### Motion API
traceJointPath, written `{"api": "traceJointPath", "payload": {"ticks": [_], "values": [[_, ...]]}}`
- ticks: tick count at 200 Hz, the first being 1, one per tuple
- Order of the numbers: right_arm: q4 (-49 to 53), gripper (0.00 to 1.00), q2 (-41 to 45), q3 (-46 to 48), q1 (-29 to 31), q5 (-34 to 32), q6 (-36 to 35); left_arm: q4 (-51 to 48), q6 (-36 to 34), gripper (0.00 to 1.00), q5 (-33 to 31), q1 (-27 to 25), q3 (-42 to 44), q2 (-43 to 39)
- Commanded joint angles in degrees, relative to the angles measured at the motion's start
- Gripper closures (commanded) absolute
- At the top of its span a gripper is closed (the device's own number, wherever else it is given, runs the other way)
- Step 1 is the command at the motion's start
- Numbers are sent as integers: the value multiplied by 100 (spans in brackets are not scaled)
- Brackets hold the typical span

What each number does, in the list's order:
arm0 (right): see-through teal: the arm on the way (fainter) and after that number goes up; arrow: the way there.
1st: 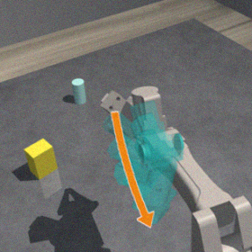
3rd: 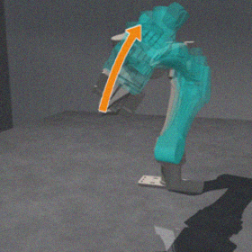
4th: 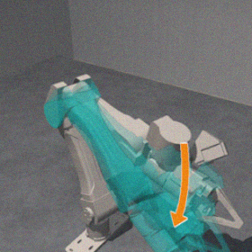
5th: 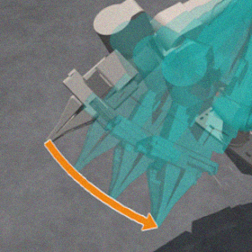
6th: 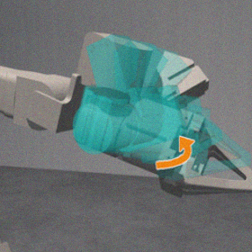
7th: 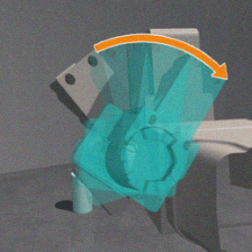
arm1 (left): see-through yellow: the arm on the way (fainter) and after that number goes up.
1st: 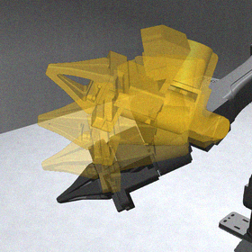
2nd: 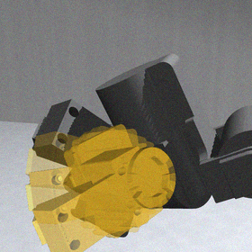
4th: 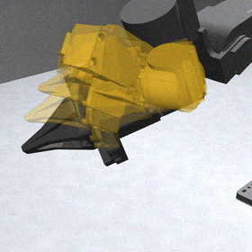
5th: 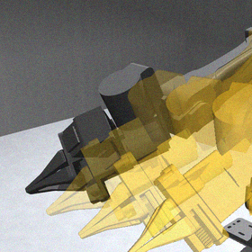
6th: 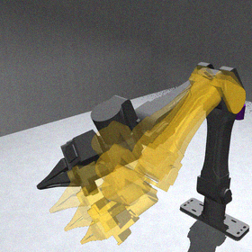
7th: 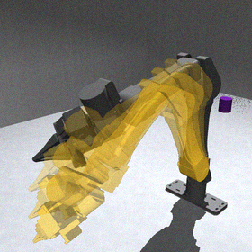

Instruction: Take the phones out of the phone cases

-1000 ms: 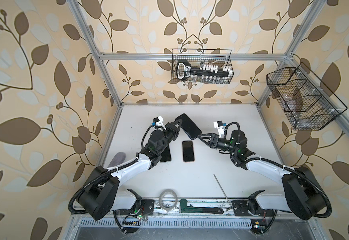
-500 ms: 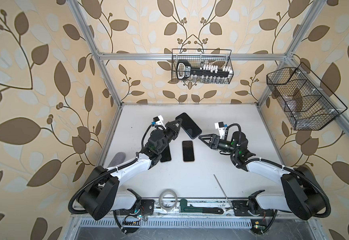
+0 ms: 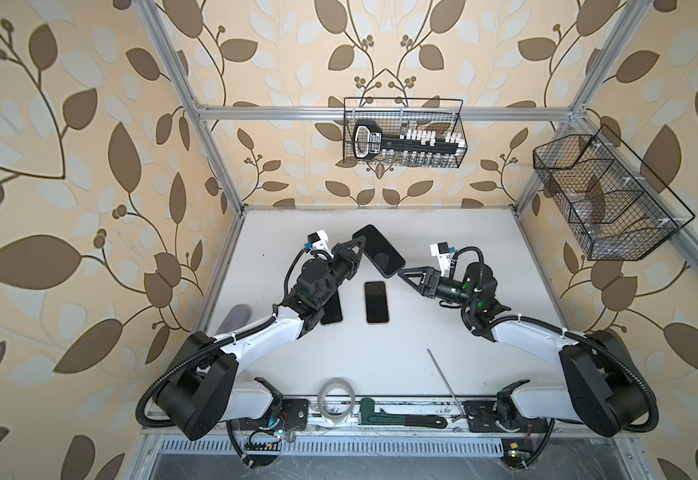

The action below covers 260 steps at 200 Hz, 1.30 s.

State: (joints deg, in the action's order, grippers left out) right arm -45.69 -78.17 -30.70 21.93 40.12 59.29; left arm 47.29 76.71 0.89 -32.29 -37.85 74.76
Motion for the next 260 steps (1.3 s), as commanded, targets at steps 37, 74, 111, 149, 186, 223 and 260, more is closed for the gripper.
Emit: {"api": "traceJointPath", "payload": {"ticks": [37,74,111,149,186,223,260], "values": [[-583,9,-385,-33,-55,67,256,806,259,100,112,-119,-362,-34],[-796,11,-479,-97,-100,108,371,773,155,100,212,-137,-450,29],[-1339,14,-638,-260,-163,187,802,1045,131,100,350,-156,-487,267],[-2112,17,-860,-383,-203,233,1368,1212,159,100,357,-161,-435,404],[-2445,19,-991,-424,-198,184,1598,1297,164,100,376,-155,-461,486],[-3084,21,-1154,-402,-342,175,2055,1459,222,100,403,-160,-456,566],[-3245,23,-1248,-472,-389,193,2210,1520,256,100,395,-155,-465,601]]}}
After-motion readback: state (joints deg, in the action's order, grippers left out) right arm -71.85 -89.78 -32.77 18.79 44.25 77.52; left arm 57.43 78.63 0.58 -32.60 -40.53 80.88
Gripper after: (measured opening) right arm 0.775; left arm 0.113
